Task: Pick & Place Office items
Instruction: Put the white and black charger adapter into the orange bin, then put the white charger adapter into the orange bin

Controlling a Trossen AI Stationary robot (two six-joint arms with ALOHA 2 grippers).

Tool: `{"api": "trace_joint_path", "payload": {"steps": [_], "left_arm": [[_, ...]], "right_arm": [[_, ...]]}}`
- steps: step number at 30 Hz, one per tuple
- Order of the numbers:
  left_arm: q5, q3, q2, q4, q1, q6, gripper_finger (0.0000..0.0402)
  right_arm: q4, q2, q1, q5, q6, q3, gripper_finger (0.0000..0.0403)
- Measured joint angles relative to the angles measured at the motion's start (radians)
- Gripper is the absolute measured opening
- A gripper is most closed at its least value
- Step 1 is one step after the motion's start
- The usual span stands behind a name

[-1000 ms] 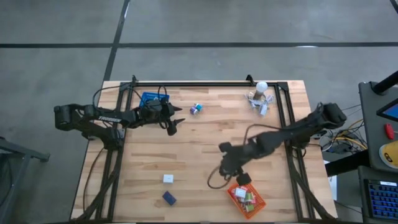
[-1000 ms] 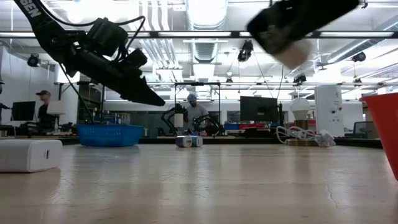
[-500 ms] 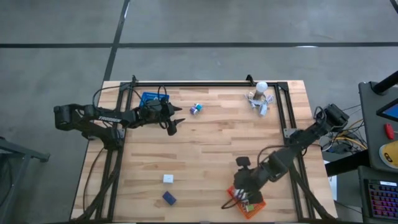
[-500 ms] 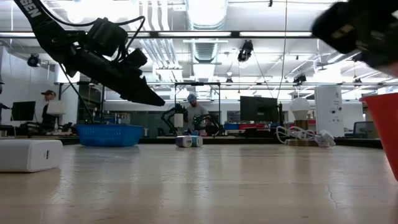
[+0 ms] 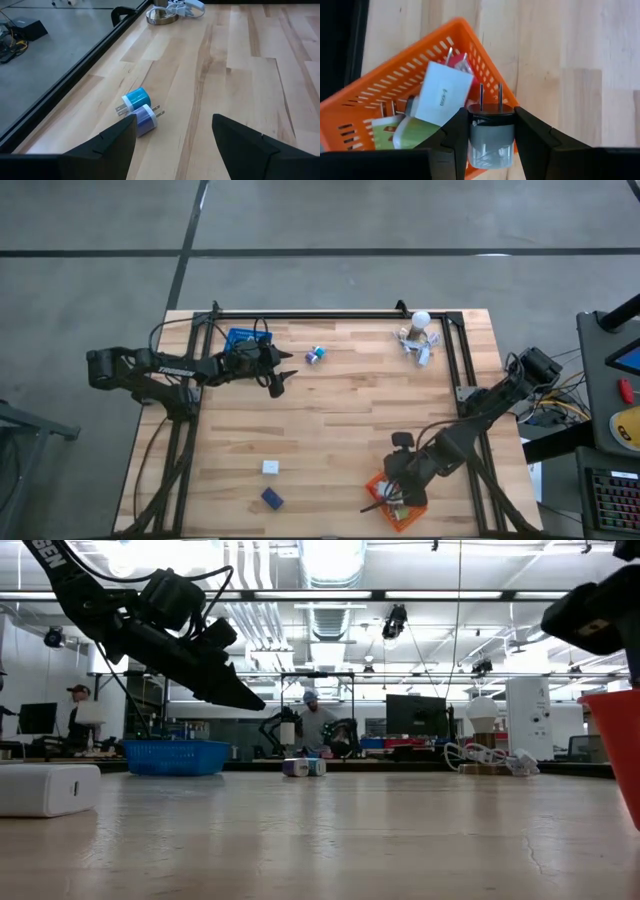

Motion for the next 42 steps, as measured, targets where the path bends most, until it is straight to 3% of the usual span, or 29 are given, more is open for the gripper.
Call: {"api": "trace_joint_path", "payload": {"steps": [25,33,42], "left_arm": [[0.0,0.0,0.001,0.0,0.0,0.0,0.0259],[0.0,0.0,0.001,0.0,-0.001,0.0,0.0259],[-0.001,0.0,0.001,0.0,0.0,0.0,0.0259]], "right_arm": [[0.036,0.0,0.0,-0.057,0.046,-0.016,0.0118],[0.036,0.0,-0.002,-0.046,0.05,-0.016,0.0218],[0.057,0.0,-0.001,-0.006,0.047,-0.013,0.0224]]}}
